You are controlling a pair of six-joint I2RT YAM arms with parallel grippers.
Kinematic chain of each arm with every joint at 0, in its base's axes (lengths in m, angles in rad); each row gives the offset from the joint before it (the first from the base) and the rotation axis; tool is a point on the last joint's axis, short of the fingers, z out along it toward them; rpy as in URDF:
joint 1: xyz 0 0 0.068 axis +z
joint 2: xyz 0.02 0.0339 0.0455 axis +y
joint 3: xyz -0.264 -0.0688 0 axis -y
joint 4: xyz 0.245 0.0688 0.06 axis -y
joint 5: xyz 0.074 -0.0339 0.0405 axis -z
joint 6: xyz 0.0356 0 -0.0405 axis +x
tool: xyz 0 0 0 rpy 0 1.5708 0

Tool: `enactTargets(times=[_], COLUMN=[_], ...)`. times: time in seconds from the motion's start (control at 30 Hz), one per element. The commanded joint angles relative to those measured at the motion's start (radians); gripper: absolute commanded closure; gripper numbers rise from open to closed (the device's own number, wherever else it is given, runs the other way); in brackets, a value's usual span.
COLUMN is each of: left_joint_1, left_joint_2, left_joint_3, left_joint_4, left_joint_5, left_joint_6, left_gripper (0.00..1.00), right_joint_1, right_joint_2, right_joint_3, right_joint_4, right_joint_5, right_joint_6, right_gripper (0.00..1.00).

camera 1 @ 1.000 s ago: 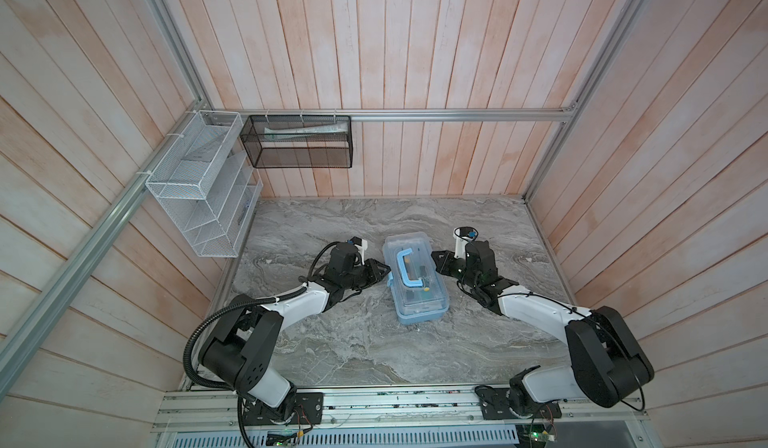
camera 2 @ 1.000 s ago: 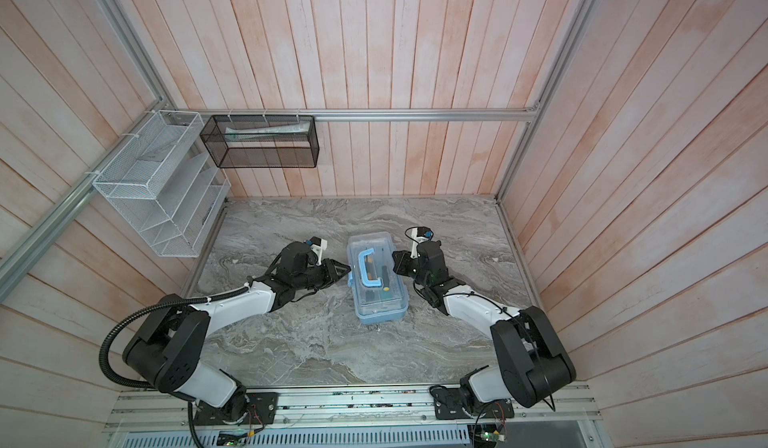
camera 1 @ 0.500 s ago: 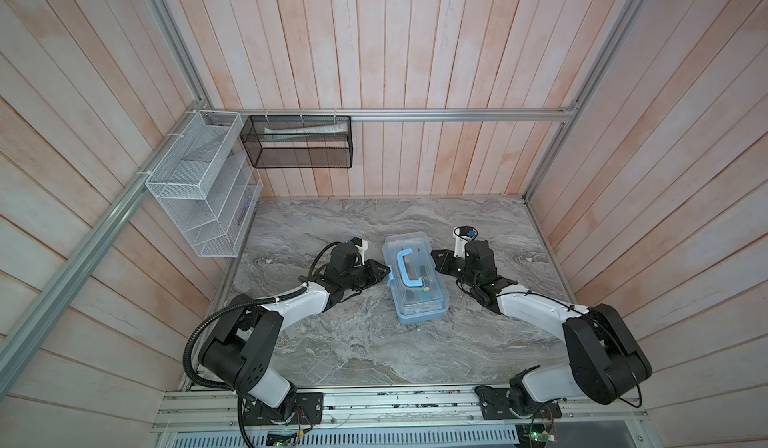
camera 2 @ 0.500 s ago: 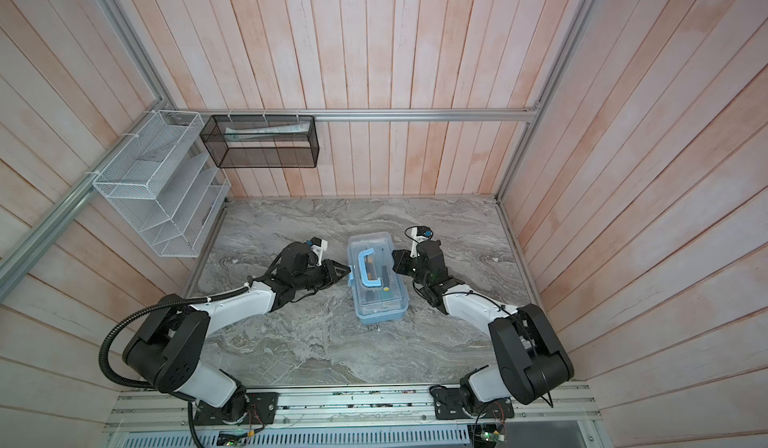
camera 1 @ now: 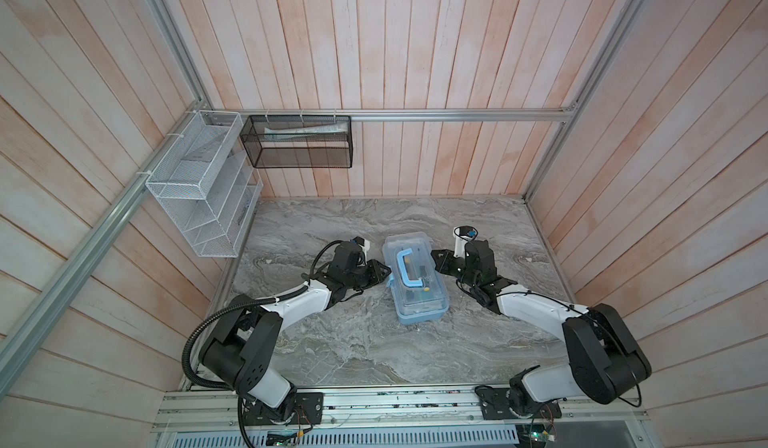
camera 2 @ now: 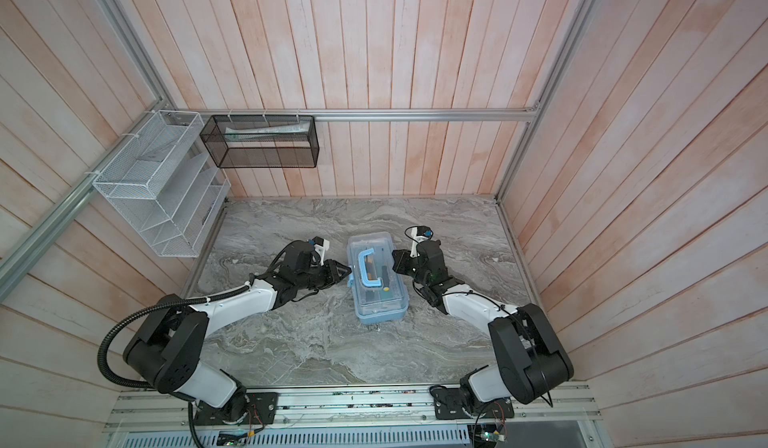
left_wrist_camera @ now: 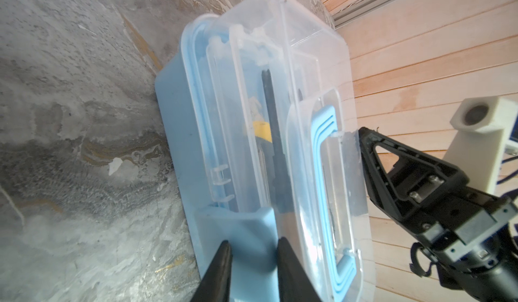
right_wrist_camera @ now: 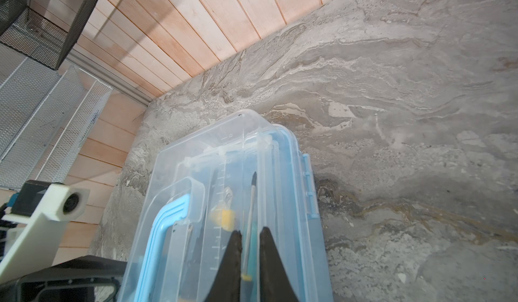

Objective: Pack the tool kit

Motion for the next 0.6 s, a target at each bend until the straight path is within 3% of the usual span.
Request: enactTargets(times=[0.0, 0.57], left_joint_1=[-0.006, -0.013], left_joint_2=[0.009, 0.039], left_joint_3=[0.018, 0.005], left_joint_4=[-0.026, 0.02], left_joint_5=[-0.024, -0.013], left_joint_6=[0.022, 0.002], left_gripper=[0.7, 0.71], right_joint_1=[0.028, 0.028], right_joint_2=[0.063, 0.068], right_joint_3=[-0.045, -0.046], right_joint_4=[-0.194, -0.197], right_joint_5=[-0.092, -0.089], right_joint_6=[-0.002, -0.003], right_gripper=[0.88, 0.88])
